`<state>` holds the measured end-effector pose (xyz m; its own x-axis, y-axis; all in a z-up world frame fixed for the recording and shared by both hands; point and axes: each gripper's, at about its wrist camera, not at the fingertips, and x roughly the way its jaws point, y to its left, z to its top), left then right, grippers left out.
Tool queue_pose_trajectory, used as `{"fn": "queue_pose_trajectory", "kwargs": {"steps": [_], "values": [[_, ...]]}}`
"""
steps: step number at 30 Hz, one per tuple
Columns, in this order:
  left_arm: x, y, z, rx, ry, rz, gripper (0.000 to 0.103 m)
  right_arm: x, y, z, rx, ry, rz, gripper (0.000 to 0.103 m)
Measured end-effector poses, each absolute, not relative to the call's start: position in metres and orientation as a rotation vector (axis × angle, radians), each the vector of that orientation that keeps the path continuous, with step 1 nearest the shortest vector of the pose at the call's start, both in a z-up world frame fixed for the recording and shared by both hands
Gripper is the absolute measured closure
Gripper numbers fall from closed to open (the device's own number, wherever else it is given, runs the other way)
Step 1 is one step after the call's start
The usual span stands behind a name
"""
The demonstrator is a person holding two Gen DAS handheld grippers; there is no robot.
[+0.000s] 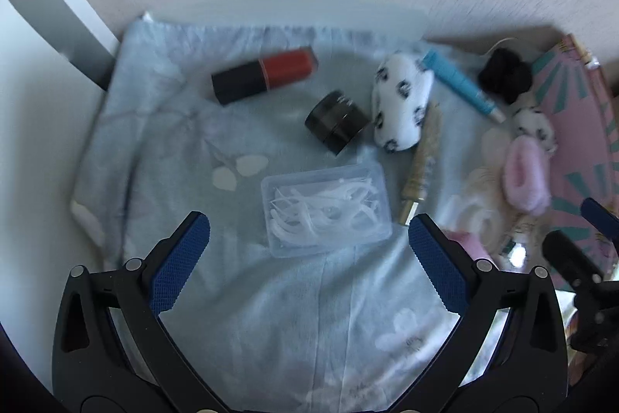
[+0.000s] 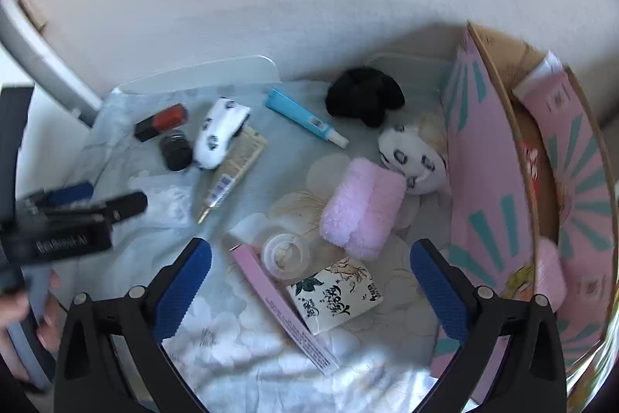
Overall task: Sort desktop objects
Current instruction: 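Move both grippers back over the items on the sheet, then grasp the clear floss-pick box with the left gripper while the right grasps another pink hair tie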
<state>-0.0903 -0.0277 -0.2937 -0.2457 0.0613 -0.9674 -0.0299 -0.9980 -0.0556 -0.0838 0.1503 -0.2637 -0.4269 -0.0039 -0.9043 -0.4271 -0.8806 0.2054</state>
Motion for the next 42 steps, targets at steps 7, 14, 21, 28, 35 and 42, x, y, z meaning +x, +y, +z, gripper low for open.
{"fn": "queue_pose_trajectory", "kwargs": {"steps": [7,14,21,28,35,42], "values": [[-0.091,-0.017,-0.322,-1.894,-0.017,2.441,0.0,-0.082,0.164,-0.288,-1.391,0.7,2.333,0.0],[-0.088,-0.019,-0.335,-1.917,-0.055,2.444,0.0,-0.093,0.168,-0.307,-1.385,0.69,2.287,0.0],[-0.079,-0.016,-0.332,-1.878,-0.047,2.46,0.007,-0.101,0.173,-0.32,-1.406,0.701,2.269,0.009],[-0.07,-0.014,-0.325,-1.857,-0.042,2.48,0.02,-0.104,0.179,-0.328,-1.422,0.73,2.248,0.048],[-0.06,-0.013,-0.319,-1.864,-0.077,2.485,0.021,-0.101,0.179,-0.324,-1.422,0.707,2.246,0.061],[-0.046,-0.017,-0.298,-1.856,-0.084,2.52,0.021,-0.096,0.172,-0.31,-1.402,0.713,2.277,0.061]]}}
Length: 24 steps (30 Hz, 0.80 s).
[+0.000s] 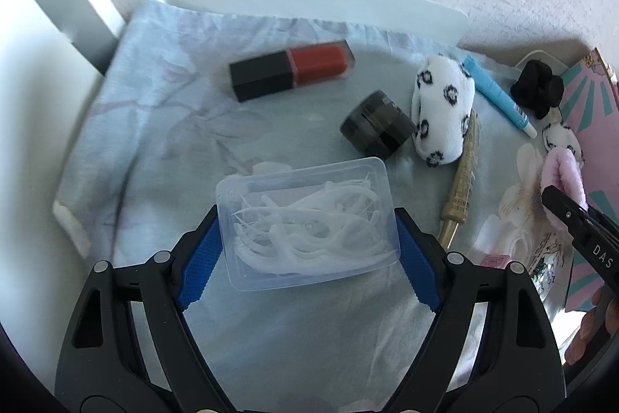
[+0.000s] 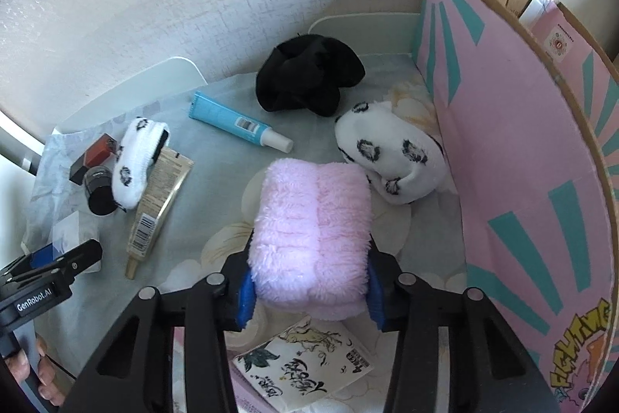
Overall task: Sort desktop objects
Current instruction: 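Grasp the clear floss-pick box with the left gripper while the right grasps another pink hair tie, then carry the floss box and pink hair tie over the cardboard box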
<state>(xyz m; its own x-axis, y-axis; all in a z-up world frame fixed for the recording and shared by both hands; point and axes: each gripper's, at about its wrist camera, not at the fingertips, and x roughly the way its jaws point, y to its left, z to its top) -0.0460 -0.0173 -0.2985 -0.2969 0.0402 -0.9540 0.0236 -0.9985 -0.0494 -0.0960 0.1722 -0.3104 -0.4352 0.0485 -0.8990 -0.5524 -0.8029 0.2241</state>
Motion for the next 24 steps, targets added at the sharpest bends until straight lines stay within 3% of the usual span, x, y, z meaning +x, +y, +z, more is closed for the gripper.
{"fn": "queue_pose_trajectory", "kwargs": {"steps": [7,16,24], "values": [[-0.027,-0.018,-0.255,-1.83,-0.061,2.558,0.021,-0.094,0.164,-0.276,-1.395,0.706,2.333,0.061],[-0.077,-0.055,-0.189,-1.699,-0.021,2.587,0.021,-0.075,0.177,-0.2,-1.307,0.643,2.484,0.061],[-0.088,0.008,-0.142,-1.517,0.013,2.581,0.021,-0.059,0.196,-0.152,-1.245,0.585,2.56,0.061]]}}
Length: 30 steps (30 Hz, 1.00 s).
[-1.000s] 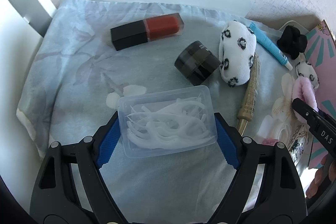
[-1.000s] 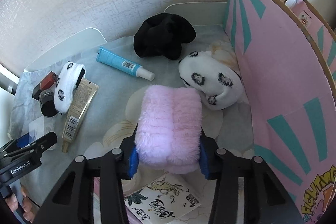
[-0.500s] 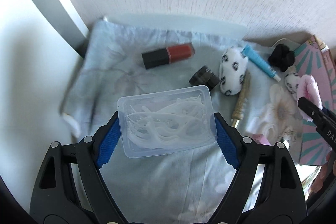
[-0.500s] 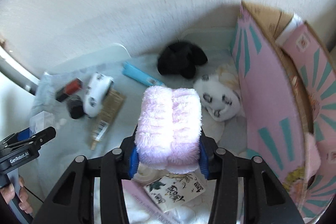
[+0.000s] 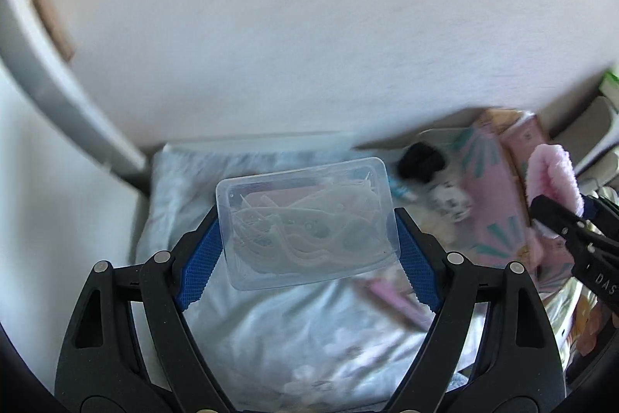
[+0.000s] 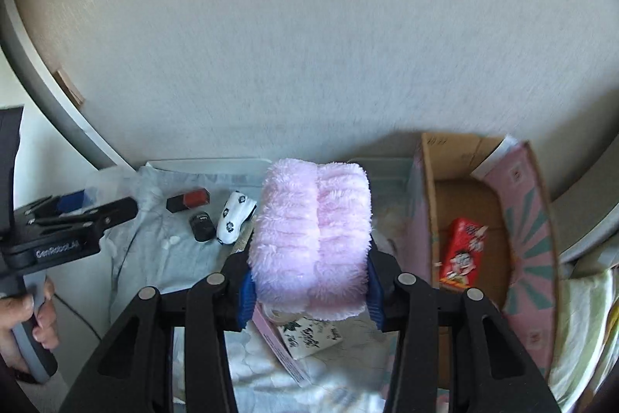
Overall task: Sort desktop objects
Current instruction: 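Carry the floss box and pink hair tie over the cardboard box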
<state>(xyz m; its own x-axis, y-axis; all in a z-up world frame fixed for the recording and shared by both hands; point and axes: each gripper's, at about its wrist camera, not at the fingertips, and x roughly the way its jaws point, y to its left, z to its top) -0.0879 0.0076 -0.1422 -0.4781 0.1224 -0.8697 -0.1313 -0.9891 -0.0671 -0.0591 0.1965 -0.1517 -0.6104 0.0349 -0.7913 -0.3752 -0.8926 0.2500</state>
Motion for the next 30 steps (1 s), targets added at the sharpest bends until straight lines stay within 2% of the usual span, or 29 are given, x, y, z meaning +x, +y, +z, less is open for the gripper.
{"fn": "queue_pose_trajectory", "kwargs": {"steps": [7,14,22,30], "values": [[-0.094,0.077,-0.116,-1.399,0.07,2.515,0.021,-0.027,0.226,-0.125,-1.202,0.562,2.547,0.061],[-0.098,0.156,-0.104,-1.314,0.15,2.424,0.021,0.008,0.261,-0.124,-1.188,0.586,2.478,0.061],[-0.104,0.244,-0.11,-1.258,0.238,2.325,0.021,0.034,0.296,-0.15,-1.273,0.644,2.39,0.061],[-0.129,0.328,-0.153,-1.356,0.273,2.266,0.021,0.044,0.318,-0.198,-1.44,0.703,2.334,0.061]]}}
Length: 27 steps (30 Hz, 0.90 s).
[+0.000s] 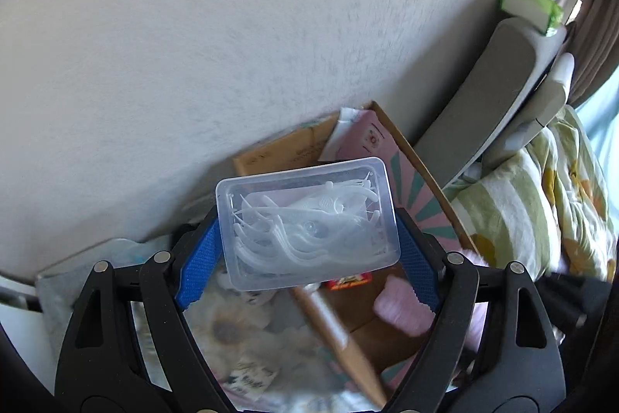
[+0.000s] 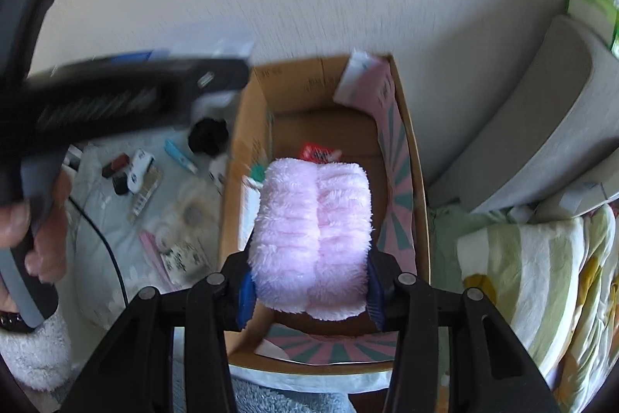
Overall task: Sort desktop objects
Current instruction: 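Carry the floss box and pink hair tie over the cardboard box, then open both grippers to release the floss box and hair tie into the box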
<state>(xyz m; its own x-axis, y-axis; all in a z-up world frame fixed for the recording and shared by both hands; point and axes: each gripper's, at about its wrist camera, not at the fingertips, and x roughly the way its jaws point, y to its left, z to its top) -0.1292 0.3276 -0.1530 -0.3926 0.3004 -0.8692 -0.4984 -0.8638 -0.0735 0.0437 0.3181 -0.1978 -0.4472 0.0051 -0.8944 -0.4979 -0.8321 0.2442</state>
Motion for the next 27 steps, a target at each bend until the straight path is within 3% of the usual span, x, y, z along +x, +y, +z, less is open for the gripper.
{"fn": "queue_pose_trajectory", "kwargs": {"steps": [10,22,27], "values": [[-0.143,0.36,-0.202,-1.48,0.275,2.23,0.021,0.053,0.321,-0.253,-1.63,0.735,2.331,0.061],[-0.144,0.369,-0.216,-1.523,0.273,2.224,0.021,0.046,0.308,-0.263,-1.718,0.647,2.384,0.061],[-0.144,0.367,-0.212,-1.522,0.27,2.226,0.021,0.049,0.309,-0.263,-1.706,0.693,2.39,0.061]]}}
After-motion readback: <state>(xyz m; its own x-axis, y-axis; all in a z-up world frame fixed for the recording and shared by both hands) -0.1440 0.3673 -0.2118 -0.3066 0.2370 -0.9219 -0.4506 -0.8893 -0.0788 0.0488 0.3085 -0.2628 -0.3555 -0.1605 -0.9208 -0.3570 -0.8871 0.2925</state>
